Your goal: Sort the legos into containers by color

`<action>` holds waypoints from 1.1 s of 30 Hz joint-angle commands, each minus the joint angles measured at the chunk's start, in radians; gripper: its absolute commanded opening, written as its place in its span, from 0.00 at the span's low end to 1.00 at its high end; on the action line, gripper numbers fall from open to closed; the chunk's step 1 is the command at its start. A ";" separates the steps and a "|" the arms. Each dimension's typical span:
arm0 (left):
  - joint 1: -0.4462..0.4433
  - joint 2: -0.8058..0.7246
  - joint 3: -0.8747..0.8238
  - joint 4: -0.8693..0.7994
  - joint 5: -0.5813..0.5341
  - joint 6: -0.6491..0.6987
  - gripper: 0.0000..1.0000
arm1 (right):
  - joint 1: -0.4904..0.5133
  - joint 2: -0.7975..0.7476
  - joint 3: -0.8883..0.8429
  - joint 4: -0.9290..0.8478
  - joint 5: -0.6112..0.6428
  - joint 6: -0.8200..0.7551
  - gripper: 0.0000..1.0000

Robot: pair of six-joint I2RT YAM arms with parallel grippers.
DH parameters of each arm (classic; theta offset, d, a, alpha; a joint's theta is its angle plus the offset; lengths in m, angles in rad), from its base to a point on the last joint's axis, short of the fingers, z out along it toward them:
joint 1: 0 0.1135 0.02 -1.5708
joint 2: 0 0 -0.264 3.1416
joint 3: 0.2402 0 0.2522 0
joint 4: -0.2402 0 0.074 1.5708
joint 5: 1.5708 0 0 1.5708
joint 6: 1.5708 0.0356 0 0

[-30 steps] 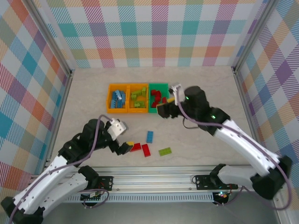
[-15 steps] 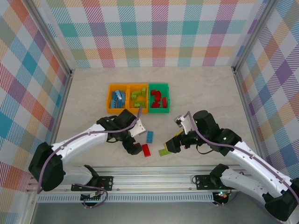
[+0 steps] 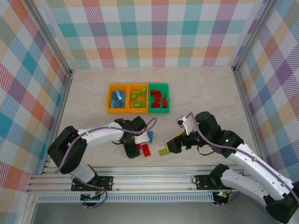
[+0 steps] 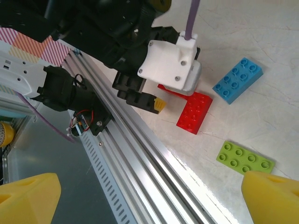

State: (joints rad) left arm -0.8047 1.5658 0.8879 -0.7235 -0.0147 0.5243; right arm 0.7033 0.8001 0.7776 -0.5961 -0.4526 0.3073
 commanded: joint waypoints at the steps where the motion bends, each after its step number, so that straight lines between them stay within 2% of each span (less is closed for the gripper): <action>1: -0.019 0.019 -0.005 0.015 0.005 0.068 0.75 | 0.002 -0.018 -0.019 -0.001 0.026 0.014 1.00; 3: -0.019 0.029 -0.003 0.012 0.027 0.088 0.68 | 0.002 -0.014 -0.022 -0.002 0.027 0.014 1.00; 10: -0.020 0.059 -0.001 -0.001 0.023 0.115 0.28 | 0.002 0.008 -0.021 -0.002 -0.012 0.010 1.00; 12: -0.019 0.055 -0.001 0.001 0.015 0.115 0.20 | 0.002 0.005 -0.019 -0.002 -0.006 0.010 1.00; 15: -0.020 0.017 0.004 0.005 0.009 0.114 0.18 | 0.002 -0.003 -0.019 0.001 0.009 0.013 1.00; 19: -0.019 -0.104 0.046 0.063 0.026 0.070 0.19 | 0.002 -0.004 -0.020 0.014 0.014 0.021 1.00; 22: -0.013 -0.153 0.115 0.190 0.004 -0.042 0.18 | 0.002 -0.005 -0.021 0.026 0.019 0.024 1.00; 24: -0.009 -0.133 0.162 0.287 -0.028 -0.146 0.18 | 0.001 -0.006 -0.021 0.030 0.029 0.027 1.00; 27: 0.015 -0.018 0.290 0.351 -0.078 -0.325 0.20 | 0.002 -0.020 -0.023 0.039 0.050 0.040 1.00; 29: 0.027 0.101 0.430 0.299 -0.128 -0.408 0.24 | 0.003 -0.033 -0.026 0.044 0.058 0.055 1.00; 33: 0.059 0.333 0.716 0.174 -0.191 -0.475 0.27 | 0.002 -0.059 -0.023 0.036 0.070 0.075 1.00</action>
State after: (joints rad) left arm -0.7776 1.7901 1.4906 -0.4675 -0.1341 0.1783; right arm 0.7033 0.7639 0.7605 -0.5728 -0.3965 0.3565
